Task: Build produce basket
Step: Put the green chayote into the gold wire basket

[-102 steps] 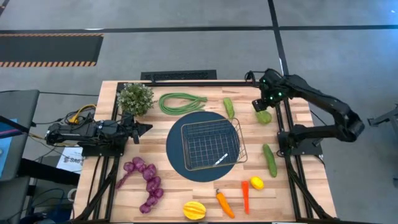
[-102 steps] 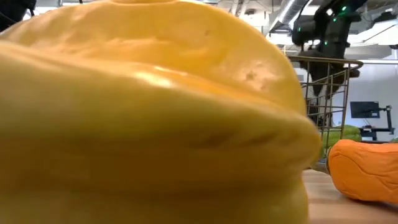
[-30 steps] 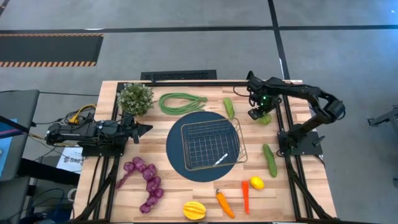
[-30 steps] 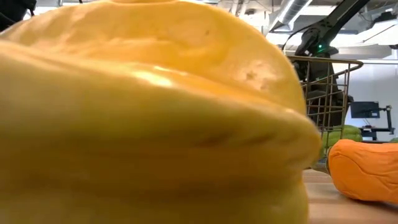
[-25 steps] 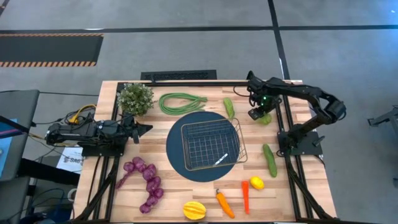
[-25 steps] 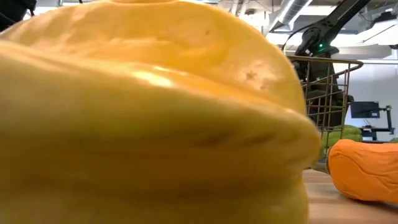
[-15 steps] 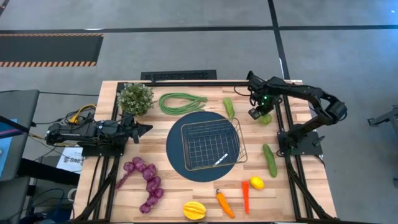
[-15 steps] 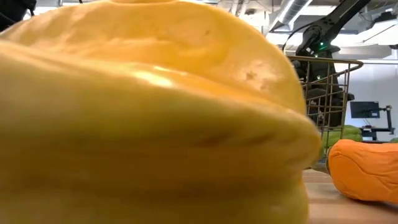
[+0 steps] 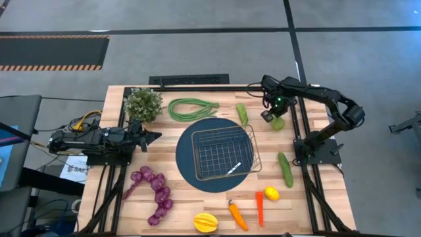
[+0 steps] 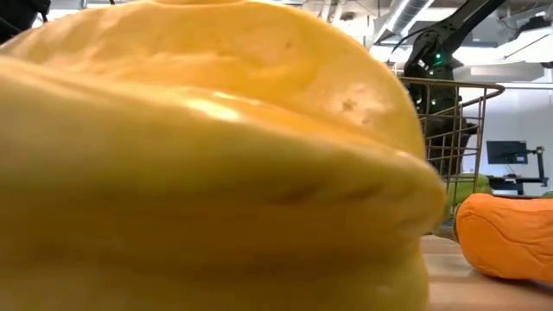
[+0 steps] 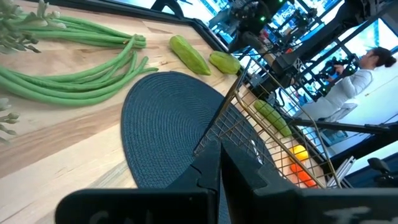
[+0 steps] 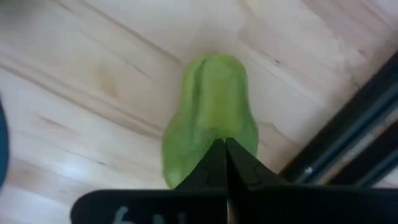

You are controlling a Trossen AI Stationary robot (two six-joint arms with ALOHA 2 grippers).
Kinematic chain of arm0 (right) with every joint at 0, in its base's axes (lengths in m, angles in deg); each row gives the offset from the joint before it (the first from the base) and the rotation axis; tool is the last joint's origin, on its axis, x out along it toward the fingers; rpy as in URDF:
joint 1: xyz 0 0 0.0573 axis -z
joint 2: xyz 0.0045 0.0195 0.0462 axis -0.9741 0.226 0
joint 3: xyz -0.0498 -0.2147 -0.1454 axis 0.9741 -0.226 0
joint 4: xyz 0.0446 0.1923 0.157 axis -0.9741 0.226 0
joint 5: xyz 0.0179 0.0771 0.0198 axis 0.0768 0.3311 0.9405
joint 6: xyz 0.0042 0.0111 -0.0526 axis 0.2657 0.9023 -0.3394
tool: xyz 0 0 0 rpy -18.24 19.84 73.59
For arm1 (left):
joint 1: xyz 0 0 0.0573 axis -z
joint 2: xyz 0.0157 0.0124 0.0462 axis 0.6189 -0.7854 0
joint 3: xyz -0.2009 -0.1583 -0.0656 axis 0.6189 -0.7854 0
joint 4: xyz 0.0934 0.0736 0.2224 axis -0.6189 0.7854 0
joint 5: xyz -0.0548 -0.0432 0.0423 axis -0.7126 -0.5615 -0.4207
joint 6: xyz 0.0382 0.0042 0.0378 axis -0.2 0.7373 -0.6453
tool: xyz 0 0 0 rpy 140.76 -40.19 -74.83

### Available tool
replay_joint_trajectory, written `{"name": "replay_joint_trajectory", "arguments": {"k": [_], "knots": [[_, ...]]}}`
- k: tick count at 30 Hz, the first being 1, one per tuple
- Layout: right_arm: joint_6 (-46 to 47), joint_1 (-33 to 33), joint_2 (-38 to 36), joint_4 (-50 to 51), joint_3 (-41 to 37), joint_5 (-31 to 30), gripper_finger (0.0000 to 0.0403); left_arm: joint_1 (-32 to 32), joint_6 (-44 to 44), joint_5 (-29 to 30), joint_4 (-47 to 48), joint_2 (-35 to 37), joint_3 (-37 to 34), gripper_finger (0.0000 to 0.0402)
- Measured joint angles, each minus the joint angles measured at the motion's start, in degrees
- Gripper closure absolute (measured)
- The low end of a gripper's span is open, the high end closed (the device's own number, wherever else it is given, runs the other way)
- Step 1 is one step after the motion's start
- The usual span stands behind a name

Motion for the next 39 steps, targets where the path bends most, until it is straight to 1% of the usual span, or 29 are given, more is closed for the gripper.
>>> {"name": "replay_joint_trajectory", "arguments": {"k": [3,7,10,13,17,20,24,30,36,39], "knots": [[-0.06,-1.13,-0.05,1.11,0.82,-0.01,0.0379,0.0,0.0,0.01,0.0,0.01,0.0,0.0402],[-0.27,-3.22,-0.11,3.95,1.9,0.0,0.0336,0.0,0.0,0.01,0.0,0.02,-0.01,0.0402],[-0.24,-4.43,-0.13,5.62,2.19,-0.33,0.0293,0.0,0.0,0.0,0.0,0.01,0.0,0.0401],[1.48,-5.25,-0.07,7.01,2.22,-1.56,0.0241,0.0,0.0,0.0,0.0,0.0,-0.01,0.0401],[3.01,-6.2,-0.07,6.62,2.22,-1.71,0.0173,0.0,0.0,0.01,0.0,0.01,0.0,0.0402],[3.86,-6.15,-0.07,5.99,2.16,-1.75,0.0139,0.0,0.0,0.0,0.0,0.0,0.0,0.0401],[5.1,-6.05,-0.04,4.26,-0.73,-1.75,0.0122,0.0,0.0,-0.01,0.0,0.01,0.0,0.0401],[5.17,-6.09,-0.11,0.62,-6.17,-1.86,0.012,0.0,0.0,-0.02,0.0,0.0,0.01,0.0402],[6.24,-6.08,-0.33,-2.6,-9.17,-2.2,0.012,0.0,0.0,0.0,0.0,0.01,0.0,0.0401],[6.2,-6.08,-0.31,-4.33,-9.27,-4.66,0.0121,0.0,-0.02,0.01,0.0,0.01,0.0,0.0401]]}}
